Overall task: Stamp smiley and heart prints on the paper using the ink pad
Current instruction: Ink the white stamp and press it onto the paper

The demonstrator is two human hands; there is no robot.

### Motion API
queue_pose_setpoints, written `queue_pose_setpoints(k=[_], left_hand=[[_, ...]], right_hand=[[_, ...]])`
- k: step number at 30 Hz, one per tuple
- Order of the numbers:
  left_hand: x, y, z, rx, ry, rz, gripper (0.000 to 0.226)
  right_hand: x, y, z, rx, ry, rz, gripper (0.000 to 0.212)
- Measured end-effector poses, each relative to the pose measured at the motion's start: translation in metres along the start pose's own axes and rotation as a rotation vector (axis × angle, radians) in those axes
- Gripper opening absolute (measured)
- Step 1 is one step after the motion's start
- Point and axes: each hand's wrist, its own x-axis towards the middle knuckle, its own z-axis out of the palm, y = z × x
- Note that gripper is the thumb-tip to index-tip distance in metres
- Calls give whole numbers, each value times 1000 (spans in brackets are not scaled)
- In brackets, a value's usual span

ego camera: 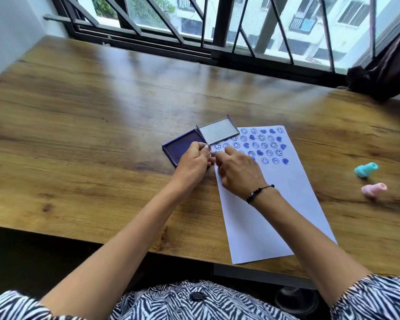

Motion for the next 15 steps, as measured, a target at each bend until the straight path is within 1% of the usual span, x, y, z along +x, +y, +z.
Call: queue_pose_setpoints(k=[2,4,7,10,12,15], left_hand=[[0,1,0,40,9,5,17],[0,2,1,72,12,5,19],[-1,1,2,83,26,2,17],[-1,1,3,92,28,-16,16],[-1,2,3,23,26,-28,12],[-6,0,0,-105,20,-3,8]], right_hand=[[3,2,-2,60,-40,21,11],[4,7,-4,184,-51,73,10],[2,19,-16,500,63,279,8],[-3,26,-27,800,101,442,19],[-5,26,-31,929,100,486,22],[-9,22,-31,1058,96,494,20]])
